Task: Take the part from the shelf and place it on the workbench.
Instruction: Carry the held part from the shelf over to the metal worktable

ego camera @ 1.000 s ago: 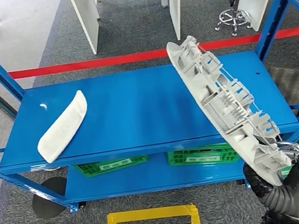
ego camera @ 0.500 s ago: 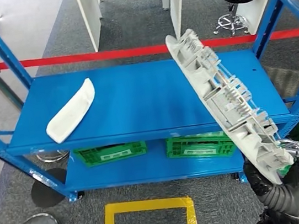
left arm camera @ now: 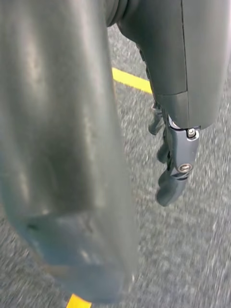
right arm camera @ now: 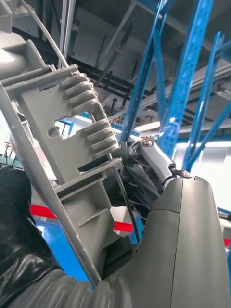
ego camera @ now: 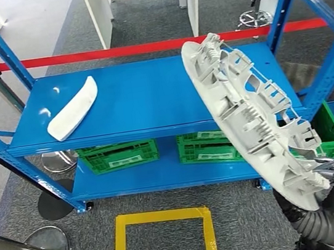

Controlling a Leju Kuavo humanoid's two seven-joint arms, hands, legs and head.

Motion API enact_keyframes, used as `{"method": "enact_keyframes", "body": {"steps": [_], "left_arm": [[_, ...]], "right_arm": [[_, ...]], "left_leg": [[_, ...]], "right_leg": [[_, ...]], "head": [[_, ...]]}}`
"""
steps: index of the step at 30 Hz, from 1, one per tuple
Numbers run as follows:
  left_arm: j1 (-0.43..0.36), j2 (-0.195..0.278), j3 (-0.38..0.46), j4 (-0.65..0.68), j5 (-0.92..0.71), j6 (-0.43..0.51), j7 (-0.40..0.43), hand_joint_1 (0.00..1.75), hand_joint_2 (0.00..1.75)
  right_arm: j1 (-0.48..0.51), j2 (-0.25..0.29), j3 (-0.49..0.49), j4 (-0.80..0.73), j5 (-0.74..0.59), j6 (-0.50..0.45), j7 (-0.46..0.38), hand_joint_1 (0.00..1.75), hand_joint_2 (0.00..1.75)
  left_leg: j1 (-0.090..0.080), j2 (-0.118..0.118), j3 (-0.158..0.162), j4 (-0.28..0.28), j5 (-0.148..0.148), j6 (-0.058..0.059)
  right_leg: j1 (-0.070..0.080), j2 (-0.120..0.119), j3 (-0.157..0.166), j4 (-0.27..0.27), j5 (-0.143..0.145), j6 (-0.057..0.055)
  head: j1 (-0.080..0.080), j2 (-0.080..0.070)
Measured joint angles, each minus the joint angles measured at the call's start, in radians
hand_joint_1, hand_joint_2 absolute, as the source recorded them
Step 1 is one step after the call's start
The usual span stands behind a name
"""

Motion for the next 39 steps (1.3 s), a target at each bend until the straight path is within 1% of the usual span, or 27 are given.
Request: {"method": "enact_keyframes", "body": {"steps": [1,2,3,4,5,7,9,10,12,13,14,17,18,19,20,22,24,25,26,28,29,32,33,34,35,37,39], "left_arm": [[0.0,0.0,0.0,0.0,0.0,-0.001,0.004,0.0,0.0],[-0.001,0.0,0.0,0.0,0.001,-0.001,0.007,0.0,0.0],[-0.001,0.0,0.0,0.0,0.001,-0.001,0.01,0.0,0.0],[-0.002,0.0,0.0,0.0,0.001,-0.001,0.012,0.0,0.0],[-0.002,-0.001,0.0,0.0,0.001,-0.001,0.013,0.0,0.0],[-0.003,0.0,0.0,0.0,0.002,-0.001,0.016,0.0,0.0],[-0.005,0.001,0.0,0.0,0.002,-0.002,0.019,0.0,0.0],[-0.007,0.001,0.001,0.0,0.003,-0.004,0.02,0.0,0.0],[-0.006,0.0,0.001,0.0,0.005,-0.009,0.025,0.0,0.0],[-0.006,-0.002,0.001,0.0,0.006,-0.011,0.028,0.0,0.0],[-0.006,-0.004,0.001,0.0,0.007,-0.013,0.029,0.0,0.0],[-0.007,-0.007,0.002,0.0,0.013,-0.014,0.029,0.0,0.0],[-0.007,-0.007,0.003,0.0,0.015,-0.015,0.028,0.0,0.0],[-0.007,-0.008,0.003,0.0,0.015,-0.015,0.027,0.0,0.0],[-0.007,-0.008,0.003,0.0,0.014,-0.015,0.027,0.0,0.0],[-0.007,-0.01,0.003,0.0,0.011,-0.015,0.037,0.0,0.0],[-0.007,-0.011,0.003,0.0,0.009,-0.014,0.055,0.0,0.0],[-0.007,-0.011,0.003,0.001,0.008,-0.013,0.064,0.0,0.0],[-0.007,-0.012,0.003,0.001,0.008,-0.012,0.071,0.0,0.0],[-0.005,-0.01,0.003,0.001,0.007,-0.008,0.078,0.0,0.0],[-0.004,-0.01,0.003,0.001,0.007,-0.007,0.079,0.0,0.0],[-0.001,-0.013,0.003,0.001,0.005,-0.007,0.079,0.0,0.0],[-0.002,-0.014,0.003,0.001,0.004,-0.008,0.078,0.0,0.0],[-0.002,-0.014,0.003,0.001,0.004,-0.008,0.078,0.0,0.0],[-0.003,-0.014,0.003,0.001,0.004,-0.009,0.078,0.0,0.0],[-0.002,-0.014,0.003,0.001,0.004,-0.01,0.077,0.0,0.0],[-0.004,-0.014,0.003,0.001,0.004,-0.011,0.077,0.0,0.0]], "right_arm": [[0.002,0.001,0.001,-0.001,0.008,0.0,0.0,1.75,1.75],[0.004,0.001,0.001,-0.001,0.013,0.0,0.0,1.75,1.75],[0.005,0.001,0.002,-0.001,0.017,0.0,0.0,1.75,1.75],[0.007,0.001,0.002,-0.001,0.019,0.0,0.0,1.75,1.75],[0.008,0.001,0.003,-0.001,0.02,0.0,0.0,1.75,1.75],[0.011,0.001,0.003,-0.001,0.022,0.0,0.0,1.75,1.75],[0.012,0.001,0.004,-0.002,0.024,0.0,0.0,1.75,1.75],[0.011,0.001,0.004,-0.002,0.024,0.0,0.0,1.75,1.75],[0.012,0.001,0.006,-0.002,0.024,0.0,0.0,1.75,1.75],[0.013,0.001,0.006,-0.002,0.024,0.0,0.0,1.75,1.75],[0.014,0.001,0.006,-0.002,0.024,0.0,0.0,1.75,1.75],[0.015,-0.004,0.01,0.002,0.009,0.0,0.005,1.75,1.75],[0.015,-0.008,0.012,0.005,-0.003,0.0,0.011,1.75,1.75],[0.016,-0.013,0.014,0.009,-0.016,0.0,0.019,1.75,1.75],[0.016,-0.018,0.015,0.013,-0.029,0.0,0.025,1.75,1.75],[0.016,-0.026,0.016,0.017,-0.05,0.0,0.031,1.75,1.75],[0.016,-0.034,0.016,0.018,-0.062,0.0,0.032,1.75,1.75],[0.017,-0.037,0.016,0.019,-0.065,0.0,0.031,1.75,1.75],[0.017,-0.039,0.016,0.019,-0.067,0.0,0.031,1.75,1.75],[0.018,-0.044,0.016,0.021,-0.069,0.0,0.031,1.75,1.75],[0.018,-0.046,0.016,0.021,-0.07,0.0,0.031,1.75,1.75],[0.019,-0.048,0.017,0.023,-0.071,0.0,0.031,1.75,1.75],[0.019,-0.049,0.017,0.024,-0.071,0.0,0.031,1.75,1.75],[0.02,-0.05,0.017,0.025,-0.071,0.0,0.031,1.75,1.75],[0.02,-0.05,0.018,0.026,-0.071,0.0,0.031,1.75,1.75],[0.022,-0.05,0.018,0.026,-0.071,0.0,0.031,1.75,1.75],[0.021,-0.051,0.018,0.026,-0.071,0.0,0.031,1.75,1.75]], "left_leg": [[0.001,0.0,-0.011,0.064,-0.051,-0.003],[0.001,0.0,-0.019,0.124,-0.086,-0.004],[0.001,0.0,-0.019,0.166,-0.096,-0.004],[0.001,0.0,-0.003,0.176,-0.083,-0.001],[0.0,0.0,0.028,0.149,-0.056,0.004],[-0.004,-0.001,0.124,0.018,-0.015,0.022],[-0.011,-0.002,0.196,-0.105,-0.019,0.035],[-0.014,-0.002,0.208,-0.134,-0.025,0.039],[-0.016,-0.001,0.198,-0.151,-0.01,0.044],[-0.014,0.002,0.189,-0.156,0.002,0.049],[-0.012,0.004,0.177,-0.161,0.016,0.053],[-0.011,0.008,0.13,-0.16,0.055,0.06],[-0.011,0.009,0.113,-0.157,0.067,0.06],[-0.011,0.01,0.094,-0.154,0.08,0.059],[-0.011,0.011,0.074,-0.149,0.092,0.057],[-0.011,0.01,0.039,-0.135,0.112,0.05],[-0.014,0.01,0.018,-0.12,0.129,0.042],[-0.014,0.009,0.012,-0.117,0.139,0.038],[-0.015,0.009,0.008,-0.116,0.149,0.035],[-0.012,0.007,0.0,-0.113,0.148,0.025],[-0.01,0.004,-0.006,-0.097,0.121,0.019],[-0.003,0.001,-0.032,0.063,-0.034,0.004],[-0.001,0.001,-0.036,0.124,-0.064,0.001],[0.001,0.001,-0.03,0.158,-0.067,-0.001],[0.003,0.001,-0.008,0.155,-0.051,0.0],[0.004,0.0,0.073,0.045,-0.002,0.004],[0.001,-0.004,0.147,-0.082,0.009,0.012]], "right_leg": [[0.002,0.0,-0.011,0.001,0.011,-0.004],[0.003,-0.001,-0.022,0.004,0.022,-0.006],[0.005,-0.001,-0.036,0.008,0.032,-0.006],[0.007,-0.001,-0.053,0.013,0.043,-0.006],[0.009,-0.001,-0.07,0.018,0.052,-0.006],[0.014,0.0,-0.096,0.025,0.068,-0.004],[0.014,-0.001,-0.11,0.026,0.085,0.006],[0.013,-0.002,-0.114,0.025,0.094,0.012],[0.009,-0.003,-0.122,0.022,0.108,0.026],[0.008,-0.001,-0.129,0.029,0.095,0.032],[0.008,0.001,-0.141,0.052,0.062,0.037],[0.005,0.004,-0.182,0.22,-0.083,0.05],[0.005,0.004,-0.184,0.274,-0.098,0.053],[0.005,0.004,-0.176,0.304,-0.086,0.055],[0.005,0.004,-0.152,0.301,-0.056,0.056],[0.004,0.004,-0.055,0.195,-0.007,0.054],[0.006,0.005,0.06,0.034,-0.027,0.046],[0.007,0.006,0.09,-0.018,-0.044,0.04],[0.01,0.007,0.1,-0.043,-0.051,0.034],[0.008,0.004,0.08,-0.045,-0.036,0.019],[0.007,0.002,0.071,-0.045,-0.027,0.01],[0.006,-0.002,0.038,-0.039,0.006,-0.006],[0.006,-0.003,0.023,-0.033,0.016,-0.006],[0.006,-0.003,0.007,-0.026,0.024,-0.005],[0.005,-0.003,-0.011,-0.017,0.03,-0.003],[0.005,-0.002,-0.04,-0.002,0.039,0.003],[0.006,-0.003,-0.06,0.008,0.05,0.013]], "head": [[-0.004,0.0],[-0.007,0.0],[-0.009,0.0],[-0.011,0.0],[-0.011,0.0],[-0.012,0.0],[-0.011,0.0],[-0.011,0.0],[-0.013,0.0],[-0.012,0.0],[-0.009,0.0],[0.005,0.0],[0.008,0.0],[0.009,0.0],[0.011,0.0],[0.013,0.0],[0.014,0.0],[0.015,0.001],[0.014,0.001],[0.013,0.001],[0.011,0.001],[0.0,0.001],[-0.003,0.001],[-0.004,0.001],[-0.006,0.001],[-0.01,0.001],[-0.011,0.001]]}}
